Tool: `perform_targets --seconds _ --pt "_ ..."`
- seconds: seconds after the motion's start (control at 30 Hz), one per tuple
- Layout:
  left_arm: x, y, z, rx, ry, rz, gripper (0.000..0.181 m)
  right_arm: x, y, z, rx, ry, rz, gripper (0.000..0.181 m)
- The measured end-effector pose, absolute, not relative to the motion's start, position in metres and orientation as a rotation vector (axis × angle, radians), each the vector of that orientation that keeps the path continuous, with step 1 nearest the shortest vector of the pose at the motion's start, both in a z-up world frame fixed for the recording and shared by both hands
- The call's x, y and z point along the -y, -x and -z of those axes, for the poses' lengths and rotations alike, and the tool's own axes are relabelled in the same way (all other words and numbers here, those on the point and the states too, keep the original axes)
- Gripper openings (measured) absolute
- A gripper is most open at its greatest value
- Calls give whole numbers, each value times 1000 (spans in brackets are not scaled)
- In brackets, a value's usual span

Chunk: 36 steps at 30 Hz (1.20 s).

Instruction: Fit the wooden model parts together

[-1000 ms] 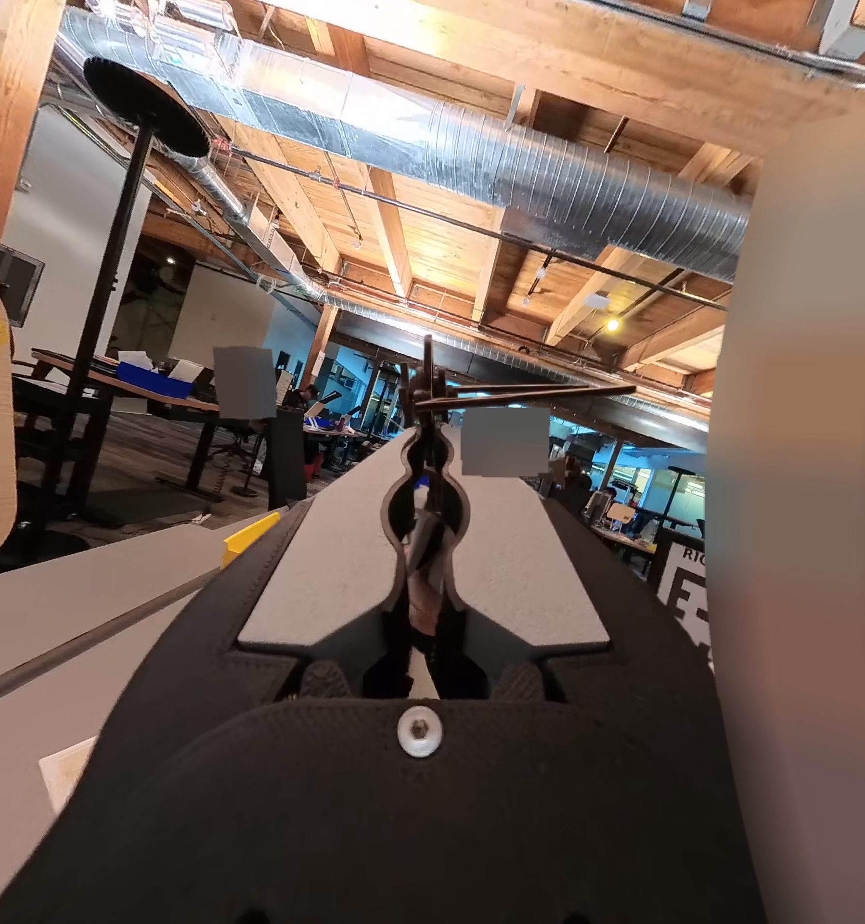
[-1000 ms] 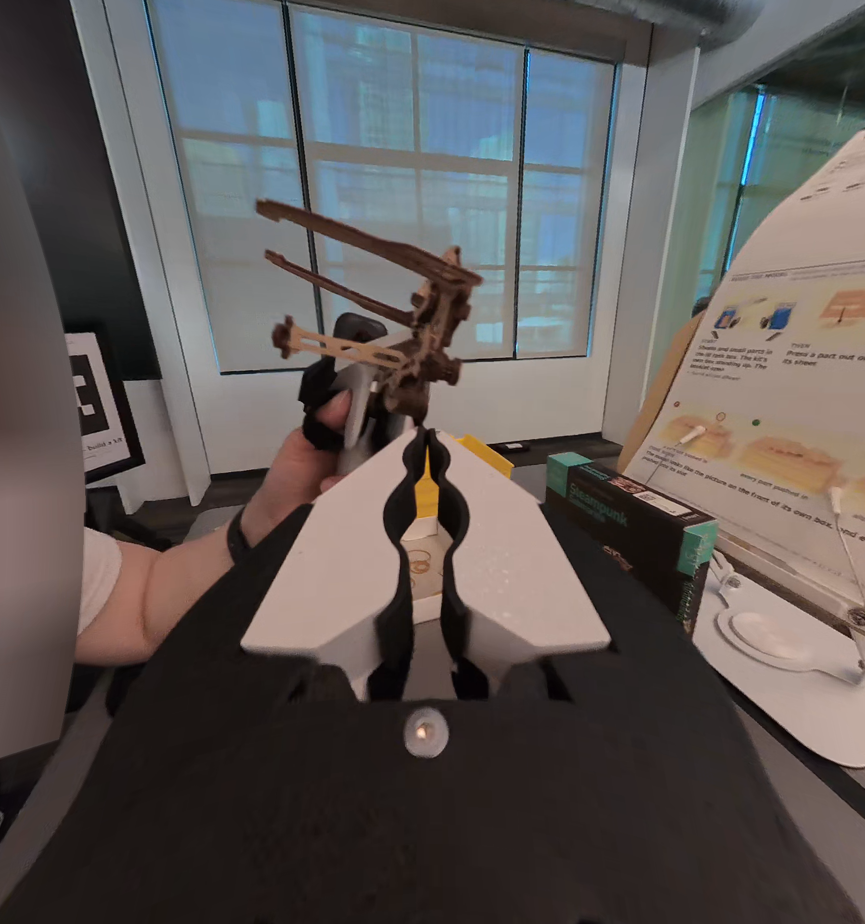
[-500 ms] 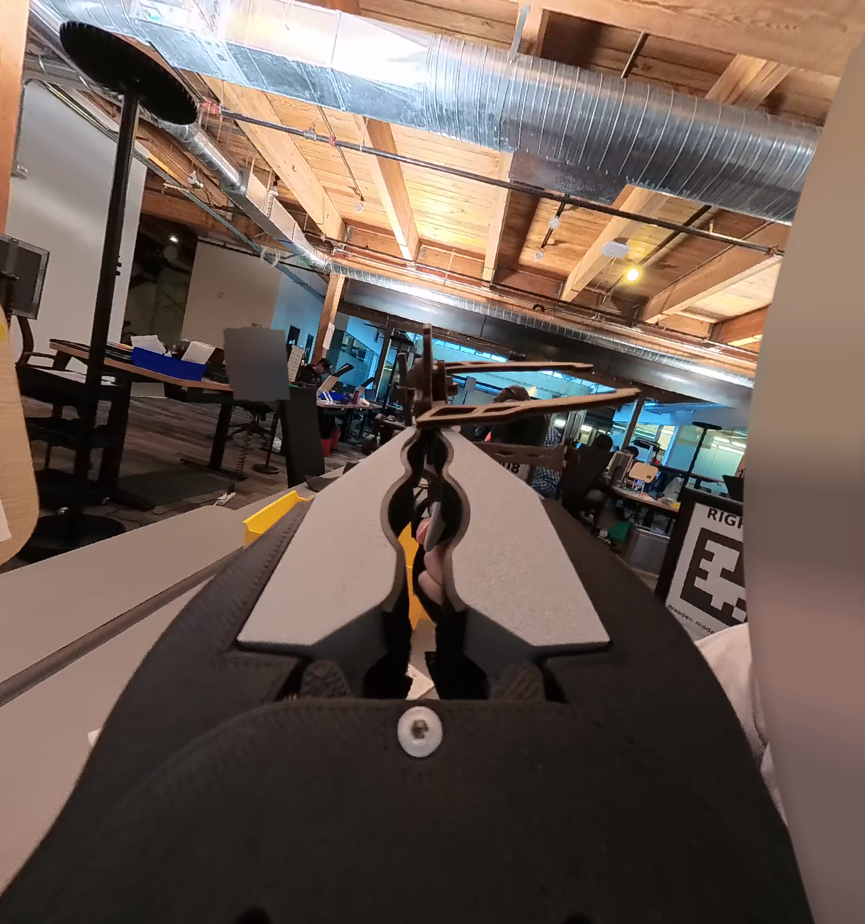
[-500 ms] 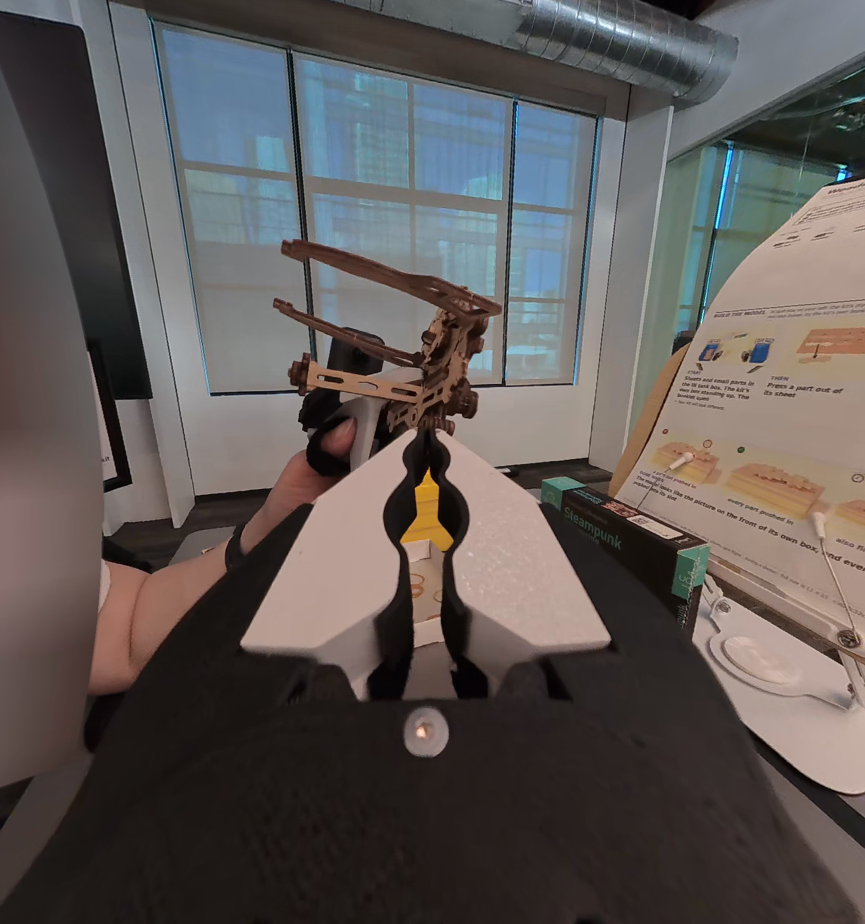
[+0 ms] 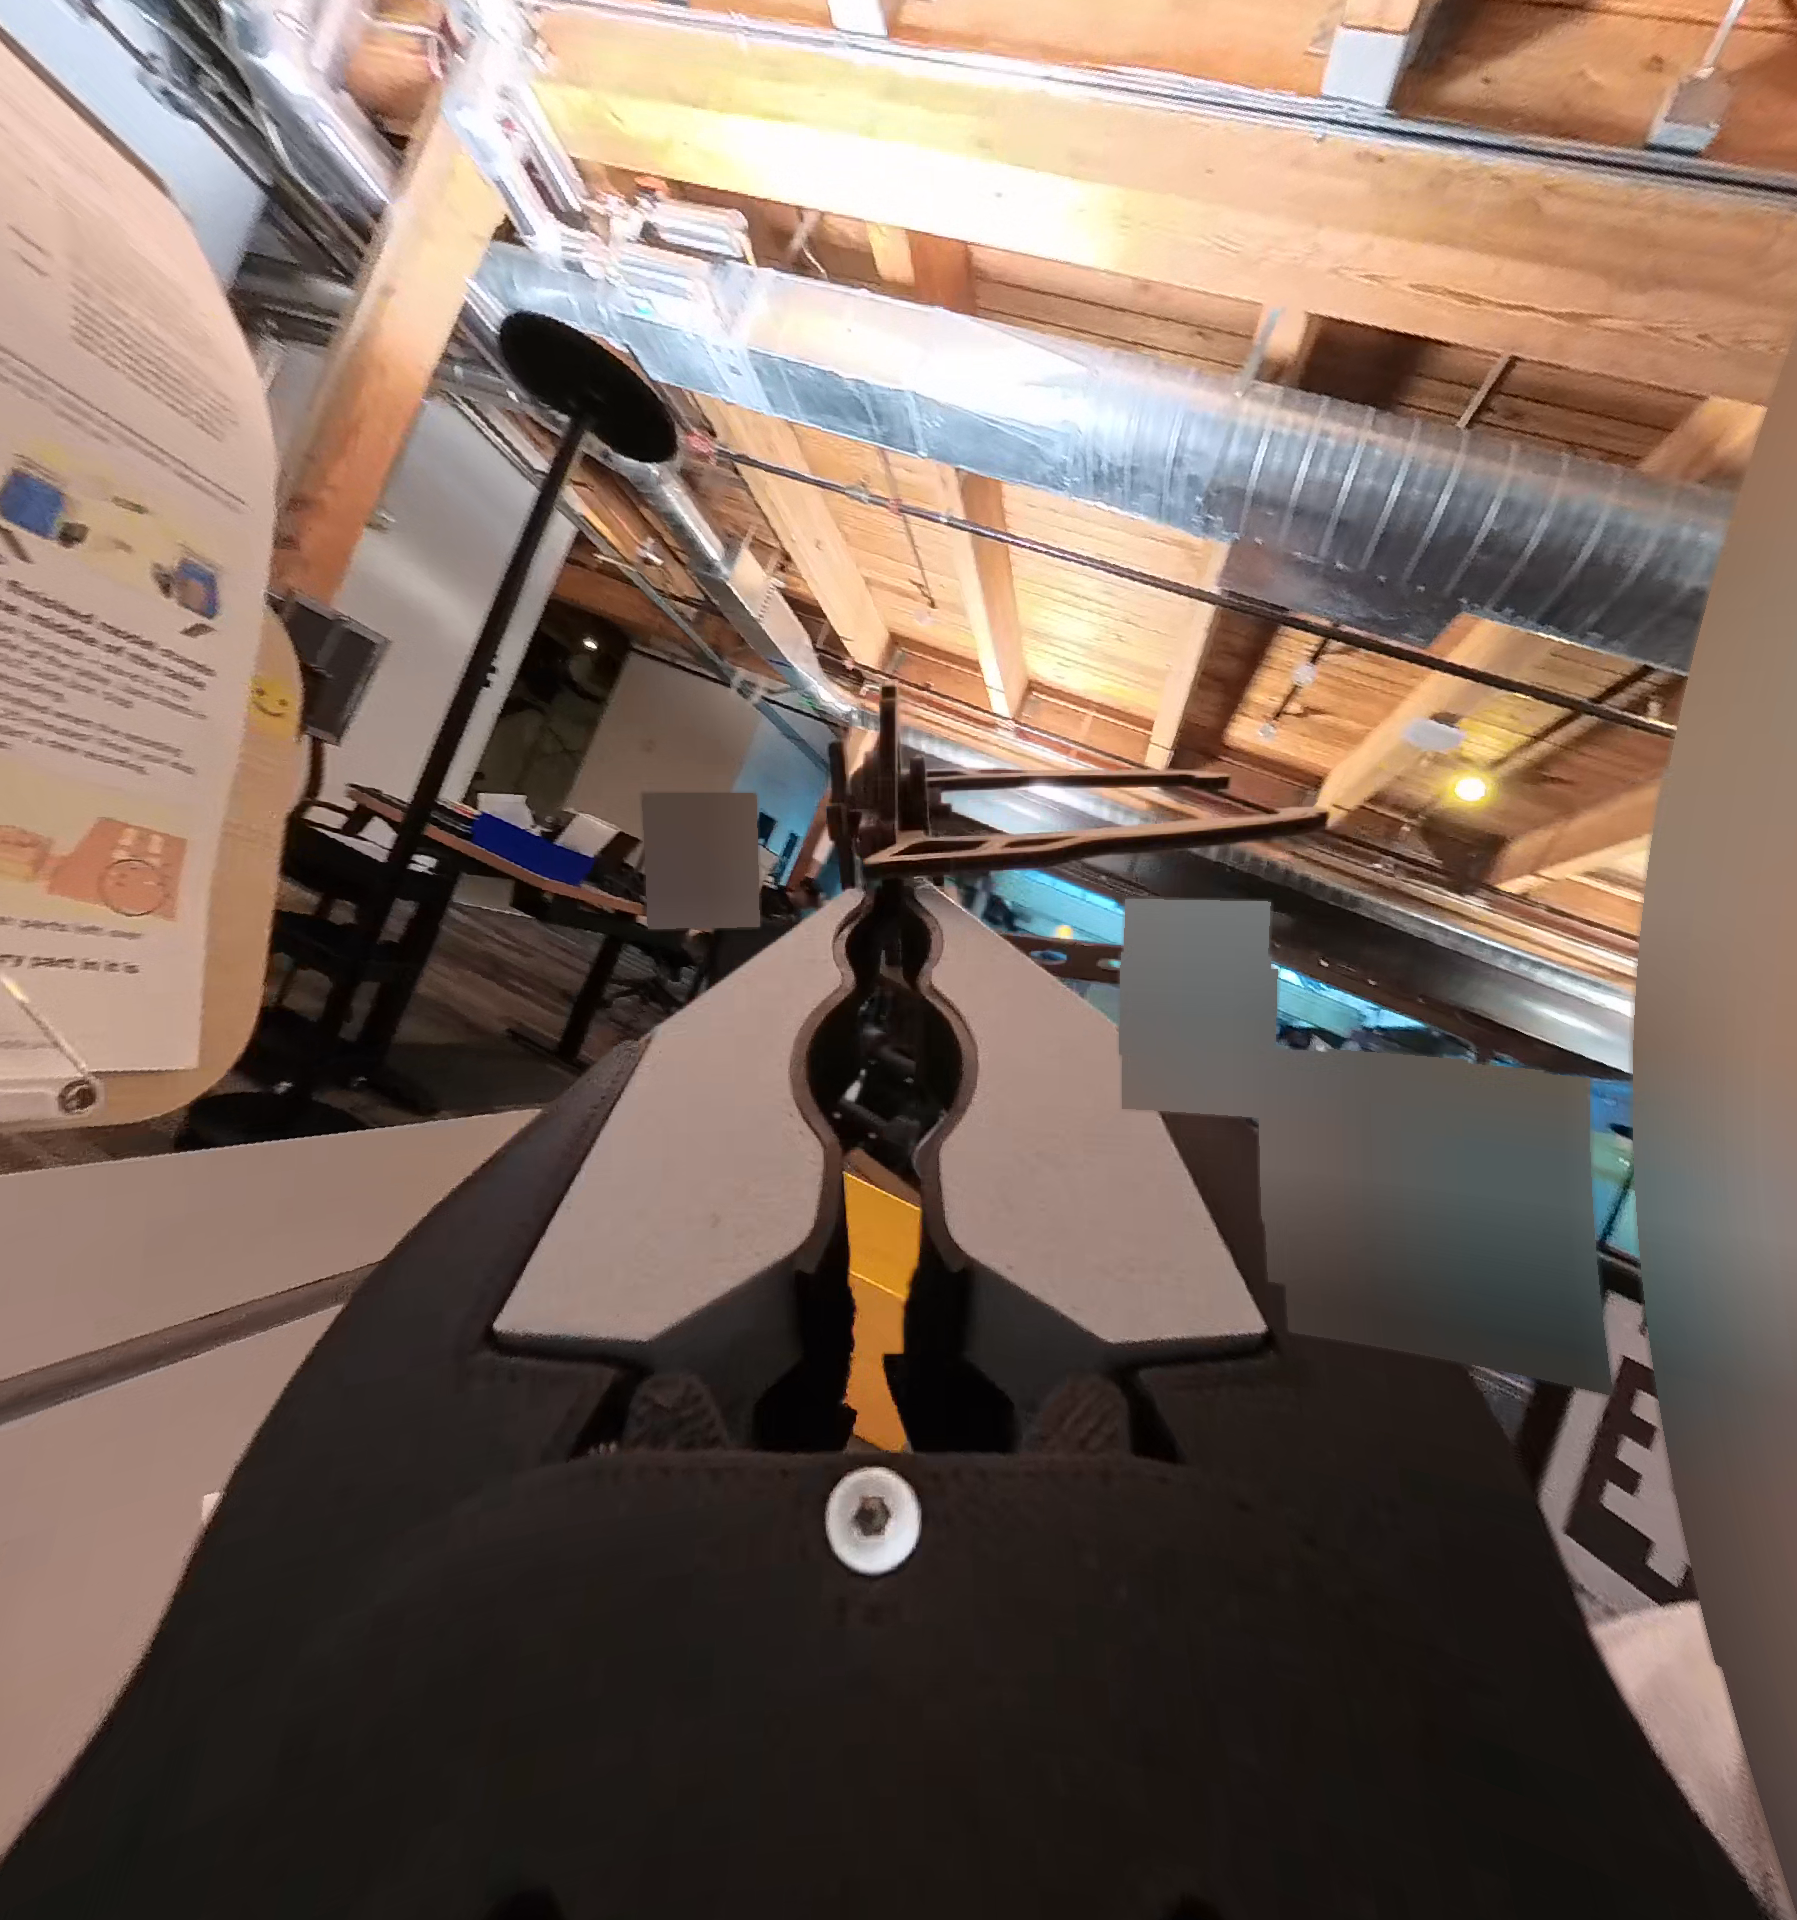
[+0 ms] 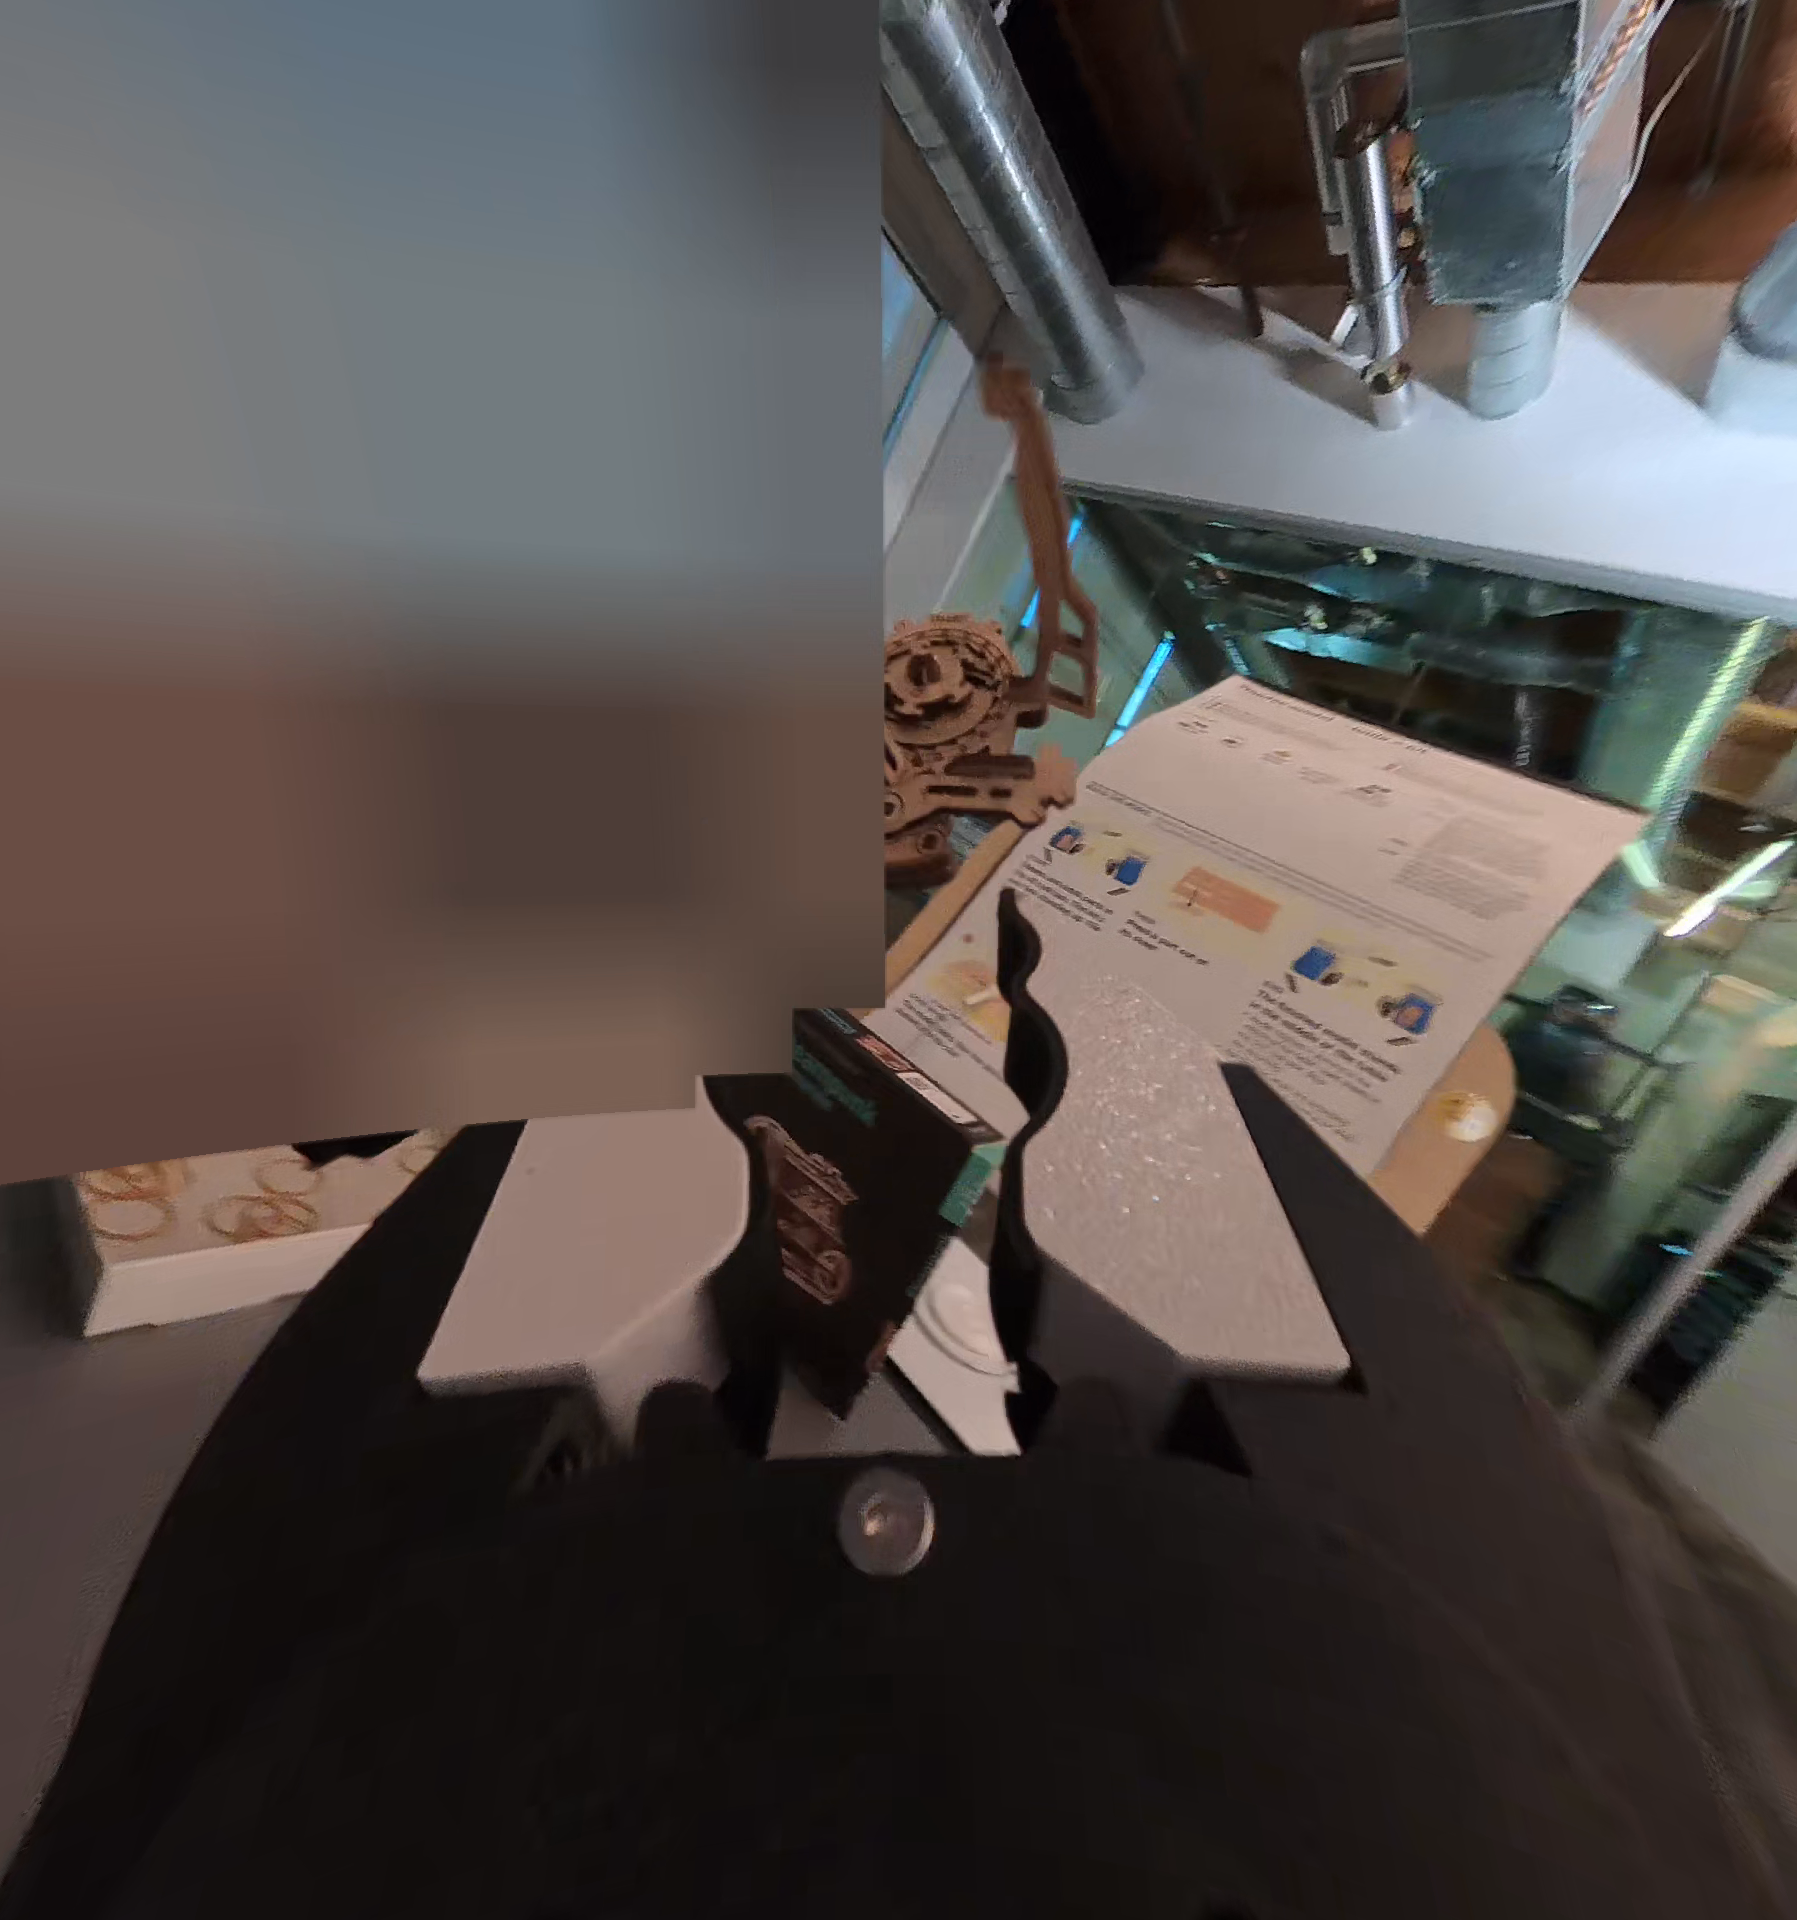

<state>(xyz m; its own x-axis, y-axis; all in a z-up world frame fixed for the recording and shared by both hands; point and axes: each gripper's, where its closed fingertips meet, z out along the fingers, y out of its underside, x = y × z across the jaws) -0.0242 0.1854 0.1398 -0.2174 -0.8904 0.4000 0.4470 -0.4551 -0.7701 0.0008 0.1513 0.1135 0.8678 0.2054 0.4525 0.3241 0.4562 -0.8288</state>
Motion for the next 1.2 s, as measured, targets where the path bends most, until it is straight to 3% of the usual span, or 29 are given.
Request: perform_targets --seconds 0.13,0.43,0.97,1.2 --pt "-185 20 -133 -587 1088 1784 0 -163 -2 -104 500 1204 213 40" --pt "-178 9 -122 -651 1073 1649 0 -172 -9 -95 351 1344 -182 30" --pt "-173 8 -122 -677 1023 1523 0 -171 -9 -97 221 1353 -524 30" --pt "-177 5 -118 -689 1052 1515 0 -174 -14 -95 267 1358 -386 30"
